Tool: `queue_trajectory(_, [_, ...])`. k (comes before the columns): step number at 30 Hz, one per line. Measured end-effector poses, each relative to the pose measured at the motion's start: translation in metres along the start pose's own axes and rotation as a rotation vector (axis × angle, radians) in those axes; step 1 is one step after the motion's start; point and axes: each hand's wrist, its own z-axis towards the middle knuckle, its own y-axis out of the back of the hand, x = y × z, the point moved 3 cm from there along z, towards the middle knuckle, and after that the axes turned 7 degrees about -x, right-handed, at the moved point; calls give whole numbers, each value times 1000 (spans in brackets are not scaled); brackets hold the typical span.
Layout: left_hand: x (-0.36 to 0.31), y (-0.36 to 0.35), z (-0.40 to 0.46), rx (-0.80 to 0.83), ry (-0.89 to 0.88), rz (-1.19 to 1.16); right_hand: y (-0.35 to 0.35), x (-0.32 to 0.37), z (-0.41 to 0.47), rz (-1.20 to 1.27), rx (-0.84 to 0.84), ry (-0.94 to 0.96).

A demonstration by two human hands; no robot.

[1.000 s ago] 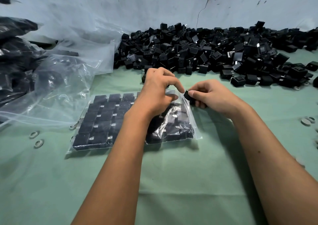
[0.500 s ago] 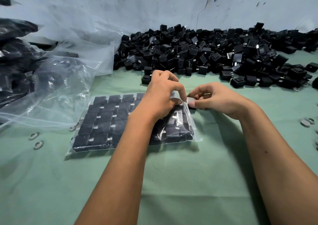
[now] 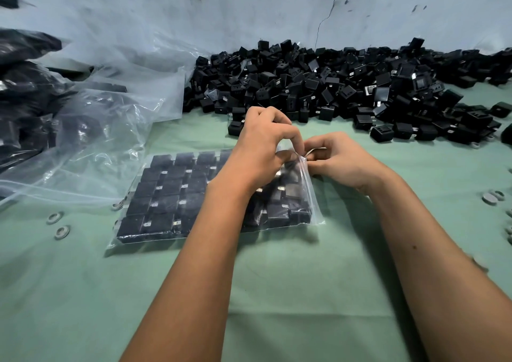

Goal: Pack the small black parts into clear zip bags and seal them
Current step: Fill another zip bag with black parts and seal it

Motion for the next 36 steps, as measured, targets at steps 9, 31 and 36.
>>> queue_trajectory(9, [7,0,0,-50,50,-35,-11,-7,7,31,-65,9])
queue_trajectory(31, [46,6,-11,-45,508,28,-17,-8,15,-164,-320,45])
queue_trajectory(36, [45,6,-10,-52,461,88,-13,-8,10,-101,-184,13])
